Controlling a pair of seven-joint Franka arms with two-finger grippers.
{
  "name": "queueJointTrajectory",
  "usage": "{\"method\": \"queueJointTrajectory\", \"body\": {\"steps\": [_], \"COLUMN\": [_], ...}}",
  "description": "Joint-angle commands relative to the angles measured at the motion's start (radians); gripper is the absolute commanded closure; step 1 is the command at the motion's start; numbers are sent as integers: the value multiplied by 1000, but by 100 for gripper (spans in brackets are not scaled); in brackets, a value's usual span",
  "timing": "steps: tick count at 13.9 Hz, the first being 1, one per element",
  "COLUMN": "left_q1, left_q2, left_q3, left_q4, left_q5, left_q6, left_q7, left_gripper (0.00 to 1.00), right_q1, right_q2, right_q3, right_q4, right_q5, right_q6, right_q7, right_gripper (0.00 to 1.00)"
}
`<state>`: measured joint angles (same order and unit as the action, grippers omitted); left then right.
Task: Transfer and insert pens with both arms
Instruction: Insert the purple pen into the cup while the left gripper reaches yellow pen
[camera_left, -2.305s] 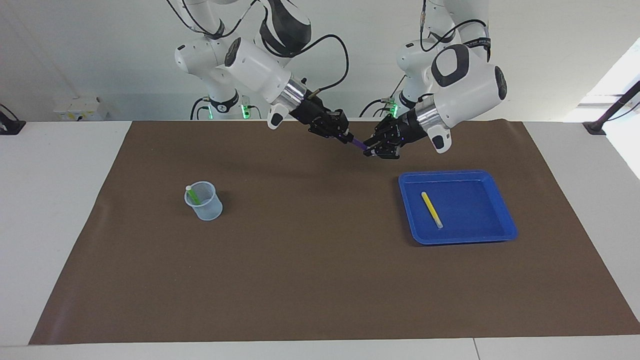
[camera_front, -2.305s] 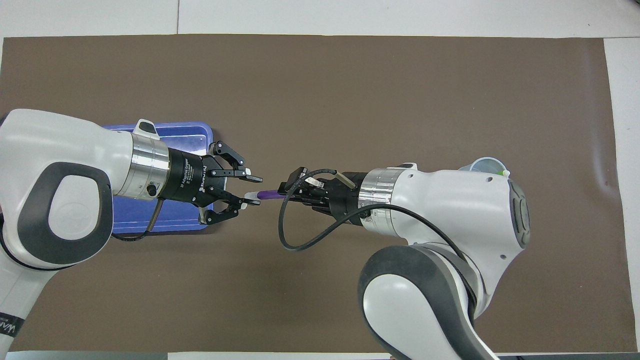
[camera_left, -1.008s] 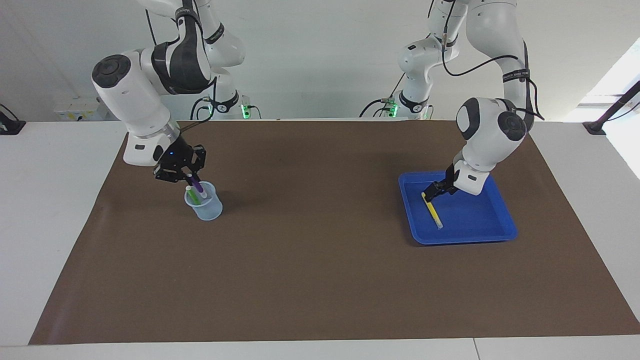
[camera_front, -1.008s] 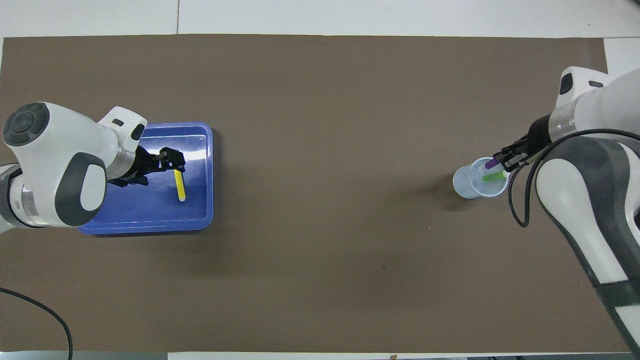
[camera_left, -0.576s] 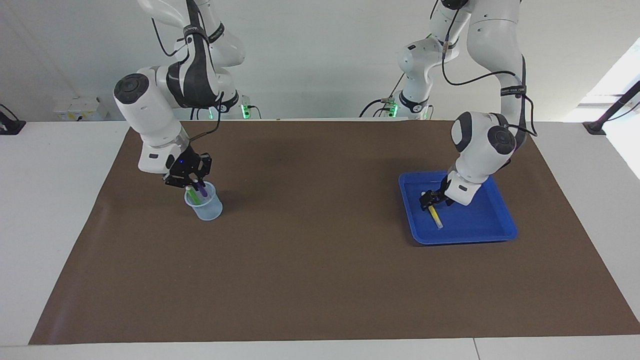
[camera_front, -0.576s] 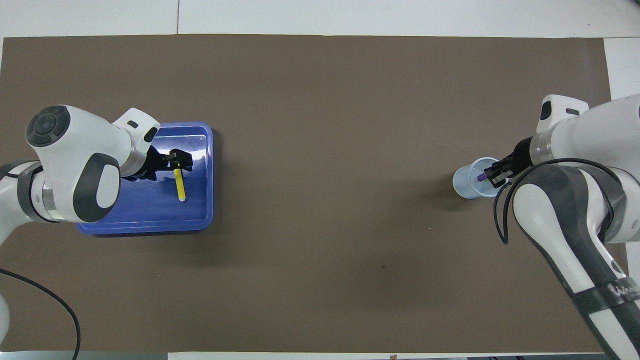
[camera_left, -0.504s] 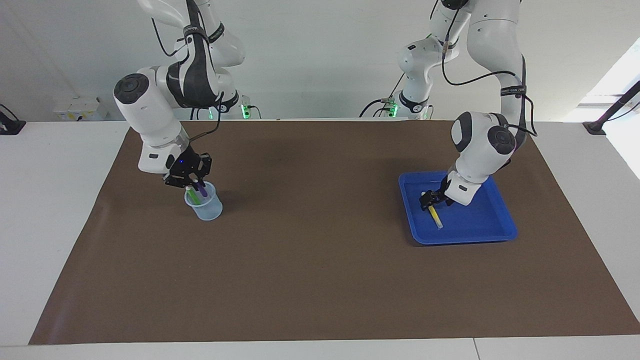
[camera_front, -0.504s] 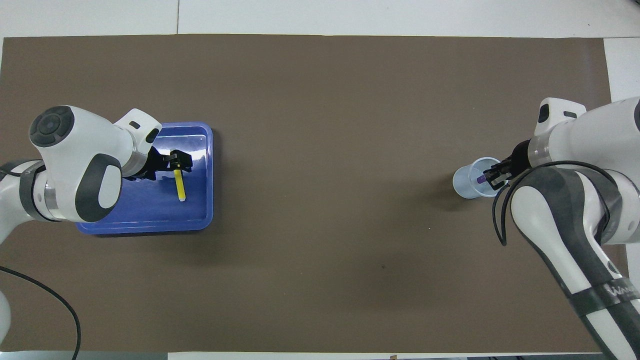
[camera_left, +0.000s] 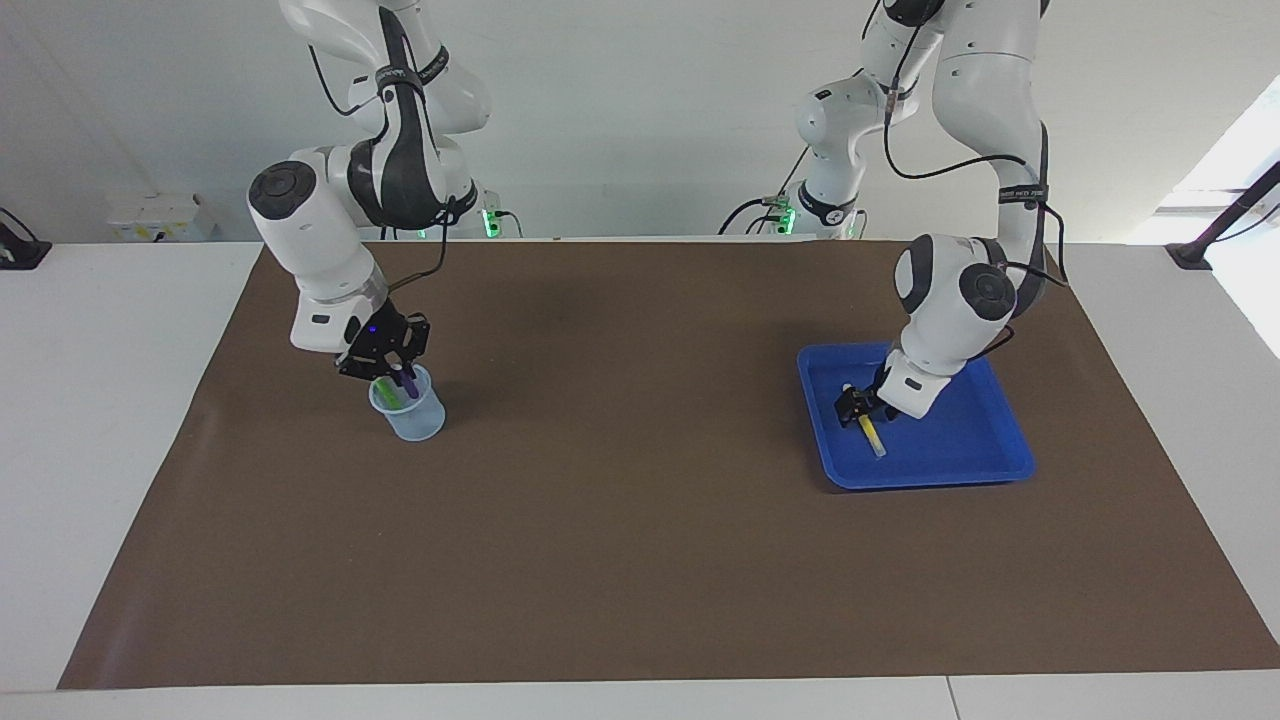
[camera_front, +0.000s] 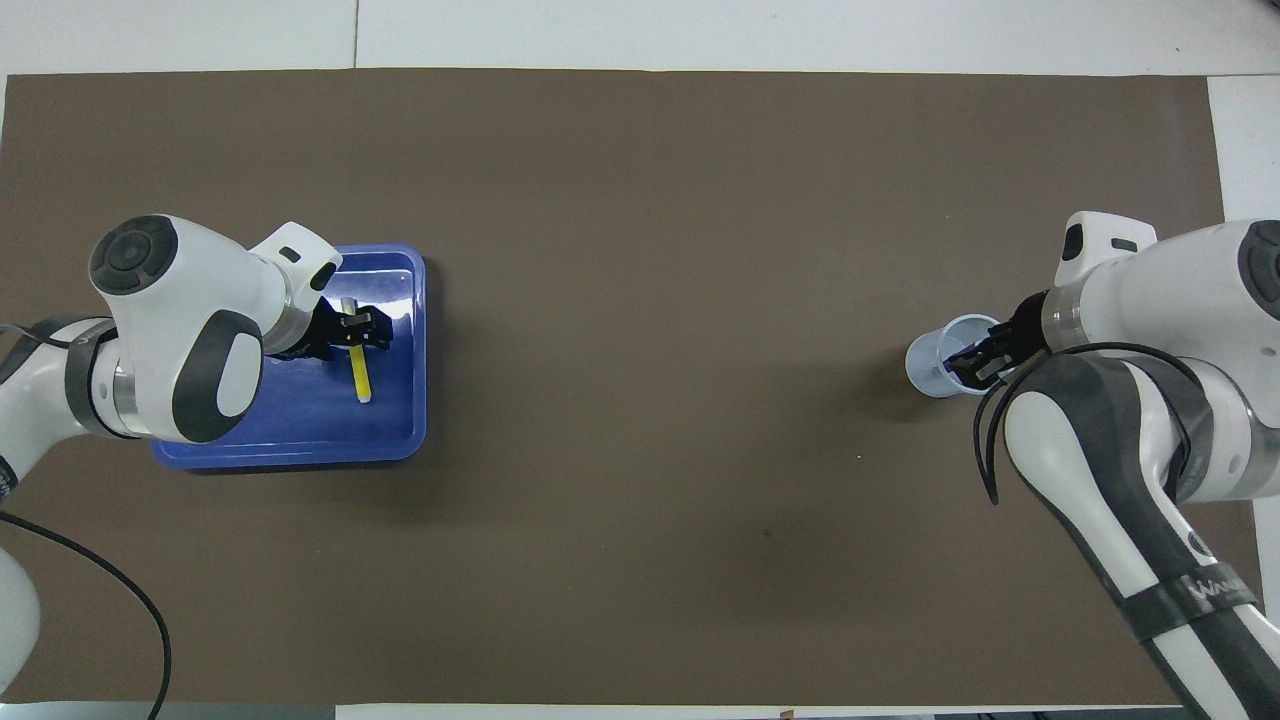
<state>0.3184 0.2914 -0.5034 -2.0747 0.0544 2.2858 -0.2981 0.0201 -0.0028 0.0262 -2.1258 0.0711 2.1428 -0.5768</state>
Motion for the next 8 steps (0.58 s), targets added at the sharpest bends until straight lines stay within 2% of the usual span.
{"method": "queueJointTrajectory", "body": {"steps": [1,3,4,6,8], "left_q1": [-8,-7,-5,-4,-4], "left_q2": [12,12,14,14,12], "left_q3": [5,5,5,5,5], "left_q4": [4,4,4,7,16], "left_q5": [24,31,32,32,32], "left_q6": [17,12,12,4,-6], "left_q7": [-1,1,1,1,-6], "left_gripper": [58,94,100,100,100], "right_q1": [-5,3,17,52,86], "right_q2": [7,27,30,26,29], "right_q3": [8,11,12,14,18], "right_q4": [74,176,209,243,262], "right_q5": [-22,-22,-22,-14,7], "right_q6": [-68,-164,-197,-218,-218], "right_q7": [-17,-14,-9,-3,68], "right_gripper": [17,15,12,3,0]}}
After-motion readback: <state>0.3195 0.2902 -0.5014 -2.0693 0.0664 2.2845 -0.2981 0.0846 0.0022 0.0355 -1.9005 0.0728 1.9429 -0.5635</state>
